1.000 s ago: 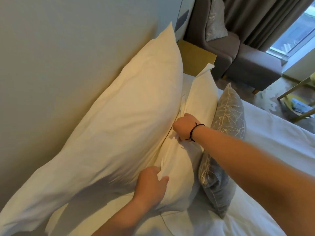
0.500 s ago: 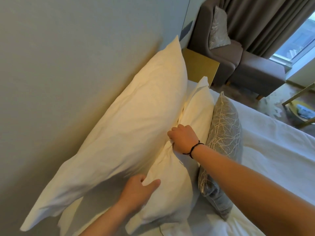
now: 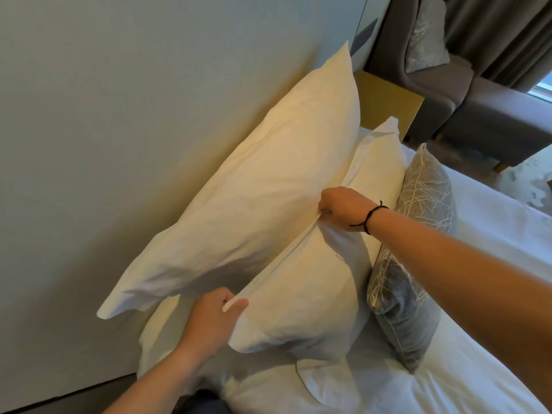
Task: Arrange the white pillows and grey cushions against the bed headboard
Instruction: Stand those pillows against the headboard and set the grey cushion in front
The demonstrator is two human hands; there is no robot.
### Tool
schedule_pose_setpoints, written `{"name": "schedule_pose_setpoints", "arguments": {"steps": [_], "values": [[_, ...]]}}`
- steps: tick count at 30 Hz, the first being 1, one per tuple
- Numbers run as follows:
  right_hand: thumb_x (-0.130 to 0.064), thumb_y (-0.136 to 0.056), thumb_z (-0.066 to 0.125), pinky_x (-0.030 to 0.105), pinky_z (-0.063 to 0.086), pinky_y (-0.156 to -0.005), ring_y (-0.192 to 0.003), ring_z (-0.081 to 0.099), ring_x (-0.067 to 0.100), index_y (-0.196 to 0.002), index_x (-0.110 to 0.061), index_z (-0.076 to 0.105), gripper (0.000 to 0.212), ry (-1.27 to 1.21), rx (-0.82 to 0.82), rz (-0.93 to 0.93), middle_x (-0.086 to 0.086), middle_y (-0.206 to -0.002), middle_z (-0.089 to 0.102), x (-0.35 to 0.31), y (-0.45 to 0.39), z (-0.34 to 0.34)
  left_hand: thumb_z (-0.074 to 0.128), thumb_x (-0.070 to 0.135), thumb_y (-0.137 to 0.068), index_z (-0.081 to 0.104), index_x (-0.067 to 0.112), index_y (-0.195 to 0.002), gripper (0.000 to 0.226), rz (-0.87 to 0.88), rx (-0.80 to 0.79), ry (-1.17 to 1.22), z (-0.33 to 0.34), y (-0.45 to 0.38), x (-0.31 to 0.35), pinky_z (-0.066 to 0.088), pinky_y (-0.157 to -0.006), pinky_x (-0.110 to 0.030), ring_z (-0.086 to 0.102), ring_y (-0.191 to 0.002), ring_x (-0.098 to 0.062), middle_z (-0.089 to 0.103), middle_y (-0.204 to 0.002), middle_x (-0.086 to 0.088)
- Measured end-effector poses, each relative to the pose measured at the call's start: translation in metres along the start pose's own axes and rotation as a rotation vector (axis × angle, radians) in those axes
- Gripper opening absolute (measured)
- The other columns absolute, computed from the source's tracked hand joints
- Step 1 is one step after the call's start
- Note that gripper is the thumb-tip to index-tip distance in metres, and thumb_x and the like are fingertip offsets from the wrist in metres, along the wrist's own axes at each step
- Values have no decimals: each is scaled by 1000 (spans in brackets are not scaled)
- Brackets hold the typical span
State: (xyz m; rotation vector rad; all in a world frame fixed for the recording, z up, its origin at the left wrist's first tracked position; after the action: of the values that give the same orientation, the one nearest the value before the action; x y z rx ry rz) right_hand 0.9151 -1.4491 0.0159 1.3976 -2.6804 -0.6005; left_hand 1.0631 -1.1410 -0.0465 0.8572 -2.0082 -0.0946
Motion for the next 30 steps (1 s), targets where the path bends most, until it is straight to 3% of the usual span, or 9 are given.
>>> {"name": "schedule_pose_setpoints", "arguments": {"steps": [3, 6, 9, 12, 14, 16, 19, 22, 30], "values": [[-23, -95, 54, 36, 47, -73, -85, 58, 30, -96, -9, 74, 24, -79, 154, 44, 8, -95, 58, -15, -3, 15, 67, 34, -88, 48, 17, -61, 37, -3, 60, -88, -8, 3, -8, 34, -50, -29, 48, -51, -7, 52, -53, 5], [-26, -96, 53, 39, 50, -69, -77, 58, 31, -94, -9, 70, 24, -101, 242, 169, 8, -93, 55, -28, -5, 46, 63, 36, -90, 55, 15, -67, 32, -34, 6, -233, -8, 2, -12, 36, -52, -31, 55, -58, -14, 58, -60, 1], [-20, -89, 60, 38, 47, -57, -60, 52, 29, -88, -12, 54, 10, -135, 298, 302, 6, -95, 47, -32, -4, 73, 54, 43, -90, 52, 21, -71, 29, -23, -45, -465, -1, 1, -7, 35, -50, -31, 56, -63, -15, 59, -65, 2], [-33, -75, 76, 30, 35, -49, -53, 43, 22, -86, -18, 42, 39, -113, 299, 341, 3, -92, 41, -26, -4, 77, 50, 46, -87, 47, 28, -84, 19, 105, 0, -572, 9, -6, 10, 41, -53, -31, 60, -71, -16, 62, -75, 9], [-59, -72, 70, 32, 40, -61, -65, 46, 20, -93, -18, 50, 49, -3, 286, 314, 3, -94, 51, -12, -3, 73, 49, 45, -90, 50, 32, -97, 15, 216, -18, -530, 20, -14, 28, 48, -64, -33, 63, -86, -17, 64, -91, 11], [-76, -77, 48, 41, 41, -90, -91, 53, 23, -104, -19, 56, 64, 51, 194, 317, 3, -104, 56, 9, 0, 71, 45, 41, -92, 55, 31, -108, 21, 302, -101, -463, 37, -25, 47, 50, -76, -34, 61, -98, -19, 66, -104, 8], [-68, -88, 31, 55, 18, -114, -138, 29, 19, -126, -26, 53, 61, -27, 76, 331, -2, -138, 47, 40, 8, 69, 37, 35, -100, 56, 29, -118, 27, 366, -282, -427, 66, -39, 76, 47, -82, -36, 59, -101, -23, 65, -113, 2], [-54, -92, 26, 60, 6, -115, -148, 5, 15, -136, -31, 45, 53, -53, 24, 342, -10, -153, 31, 54, 11, 69, 31, 31, -103, 53, 20, -117, 28, 354, -339, -451, 88, -56, 97, 44, -76, -34, 60, -98, -27, 65, -113, -7], [-56, -93, 27, 62, 2, -113, -148, 3, 21, -144, -36, 34, 55, -137, 68, 439, -9, -161, 13, 79, 8, 65, 37, 22, -98, 49, 18, -109, 17, 482, -337, -707, 110, -117, 174, 43, -74, -34, 61, -98, -26, 62, -111, -4]]}}
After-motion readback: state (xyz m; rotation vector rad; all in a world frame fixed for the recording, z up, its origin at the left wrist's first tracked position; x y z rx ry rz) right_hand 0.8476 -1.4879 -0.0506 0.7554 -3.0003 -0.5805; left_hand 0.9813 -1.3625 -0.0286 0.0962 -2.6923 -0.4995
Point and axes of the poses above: each hand's wrist, its own y-axis away from the middle knuckle, its own z-axis out of the palm, x = y × z, the point moved 1 cm from there along -y, towards the middle knuckle
